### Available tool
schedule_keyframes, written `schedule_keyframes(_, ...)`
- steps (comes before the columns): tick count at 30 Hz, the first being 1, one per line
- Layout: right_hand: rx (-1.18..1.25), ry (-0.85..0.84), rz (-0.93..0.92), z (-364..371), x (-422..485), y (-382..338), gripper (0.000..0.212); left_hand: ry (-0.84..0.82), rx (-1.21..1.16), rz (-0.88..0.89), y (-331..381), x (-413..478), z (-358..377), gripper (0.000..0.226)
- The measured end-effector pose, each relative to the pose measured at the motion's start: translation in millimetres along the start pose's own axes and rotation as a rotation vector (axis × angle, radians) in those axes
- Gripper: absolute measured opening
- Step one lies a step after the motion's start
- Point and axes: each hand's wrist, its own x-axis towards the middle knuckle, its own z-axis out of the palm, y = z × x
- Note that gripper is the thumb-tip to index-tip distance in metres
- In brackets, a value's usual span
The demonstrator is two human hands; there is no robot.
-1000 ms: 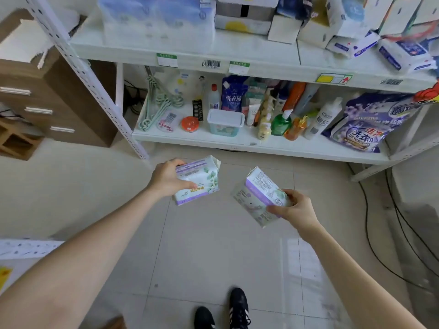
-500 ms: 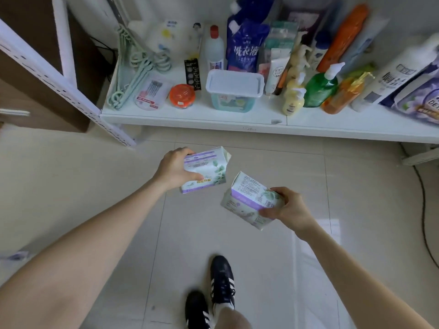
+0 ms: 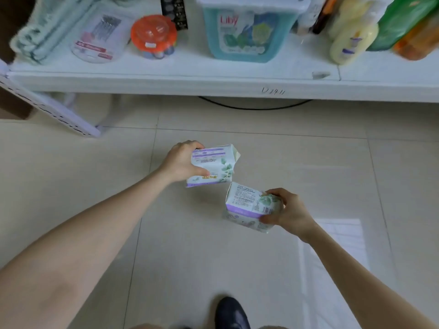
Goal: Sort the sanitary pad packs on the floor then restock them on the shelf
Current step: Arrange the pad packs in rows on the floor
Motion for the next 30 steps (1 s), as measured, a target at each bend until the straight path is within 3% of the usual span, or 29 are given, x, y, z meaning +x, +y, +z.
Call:
schedule_keyframes(13, -0.104, 0.015, -0.137, 39, 77, 59, 0.068, -0.040, 0.027, 0.107, -62, 69, 72, 0.070)
schedule_keyframes(16, -0.120, 0.014, -0.139, 47, 82, 64, 0.080, -0.097, -0.116, 0.029, -73, 72, 75, 0.075)
schedule_keyframes(19, -0.024, 0.009, -0.143, 57, 85, 66, 0.105, -0.138, -0.318, -0.086, -85, 70, 75, 0.082)
schedule_keyframes(22, 0.065, -0.019, -0.144, 68, 91, 60, 0.119, -0.146, -0.455, -0.166, -93, 68, 76, 0.075)
schedule_keyframes(30, 0.114, -0.070, -0.204, 93, 108, 39, 0.123, -0.162, -0.555, -0.185, -94, 71, 80, 0.061)
